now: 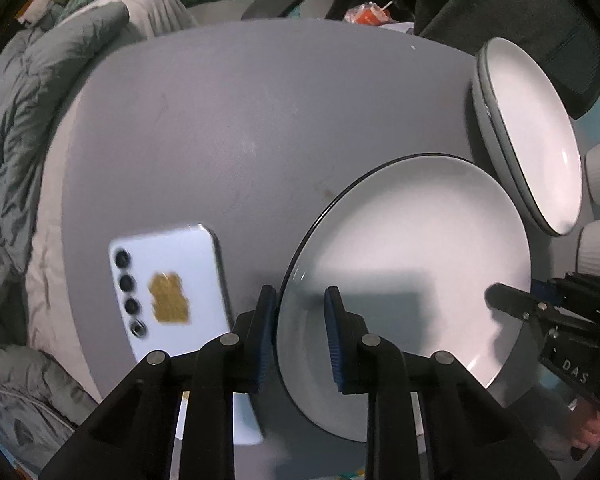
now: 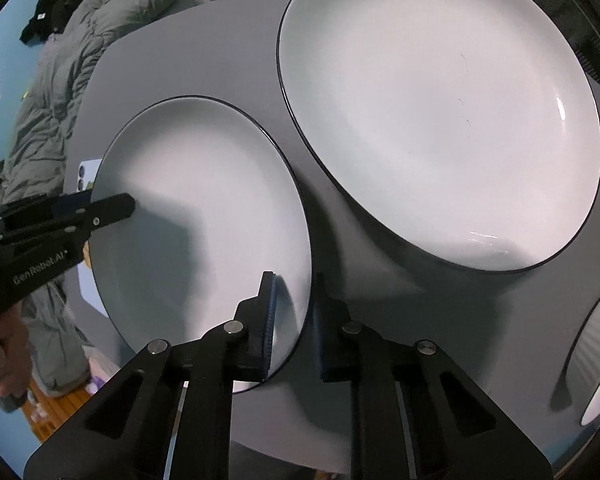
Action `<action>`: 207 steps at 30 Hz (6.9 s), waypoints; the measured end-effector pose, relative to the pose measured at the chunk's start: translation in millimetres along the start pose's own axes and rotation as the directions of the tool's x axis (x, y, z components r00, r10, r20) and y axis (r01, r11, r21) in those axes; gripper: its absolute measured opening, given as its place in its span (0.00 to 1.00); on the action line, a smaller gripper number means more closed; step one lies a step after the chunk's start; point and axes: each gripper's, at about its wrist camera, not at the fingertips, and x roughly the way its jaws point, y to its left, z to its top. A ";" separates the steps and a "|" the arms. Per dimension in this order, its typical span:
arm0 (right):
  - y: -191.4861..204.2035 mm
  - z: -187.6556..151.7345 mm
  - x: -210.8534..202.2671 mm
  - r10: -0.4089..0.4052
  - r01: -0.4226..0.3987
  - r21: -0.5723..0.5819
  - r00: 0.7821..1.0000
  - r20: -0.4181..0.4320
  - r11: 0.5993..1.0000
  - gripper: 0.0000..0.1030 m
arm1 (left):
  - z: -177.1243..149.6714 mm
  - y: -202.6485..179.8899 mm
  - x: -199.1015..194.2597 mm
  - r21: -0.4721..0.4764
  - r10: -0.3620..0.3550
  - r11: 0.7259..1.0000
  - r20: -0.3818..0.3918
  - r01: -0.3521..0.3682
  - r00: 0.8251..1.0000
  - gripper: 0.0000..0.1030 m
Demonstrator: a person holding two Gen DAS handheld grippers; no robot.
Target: Organize plates and bowls
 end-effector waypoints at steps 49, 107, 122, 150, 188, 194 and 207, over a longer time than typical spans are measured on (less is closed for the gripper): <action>-102.2 -77.5 -17.8 0.056 -0.066 0.251 0.997 0.048 0.966 0.18 | -64.3 -127.6 24.7 0.003 -0.191 0.981 -0.066 0.192 0.979 0.23; -131.5 84.4 -71.8 0.078 -0.087 0.147 0.995 0.066 0.985 0.14 | 110.8 -116.5 -11.8 -0.043 -0.073 0.996 0.031 0.074 0.997 0.27; -135.4 94.5 -70.4 0.071 -0.070 0.175 0.997 0.003 0.982 0.29 | 112.8 -131.0 -8.0 0.046 -0.022 0.999 0.023 0.021 1.000 0.26; -91.1 66.1 -125.2 -0.135 0.122 0.134 0.986 0.096 0.984 0.49 | 65.4 -140.5 -73.4 0.026 -0.001 1.000 0.167 -0.003 0.986 0.57; -60.3 -109.6 -224.6 -0.353 0.265 0.308 0.894 0.276 0.914 0.56 | -94.7 -179.1 -168.2 0.173 -0.091 0.984 0.252 0.048 0.964 0.76; -73.3 -127.7 -234.5 -0.371 0.267 0.350 0.887 0.274 0.898 0.56 | -99.3 -202.8 -169.6 0.235 -0.113 0.970 0.237 0.056 0.965 0.76; -125.7 -144.4 -249.6 -0.380 0.252 0.419 0.889 0.257 0.872 0.56 | -71.8 -264.4 -166.3 0.303 -0.129 0.951 0.213 0.060 0.968 0.76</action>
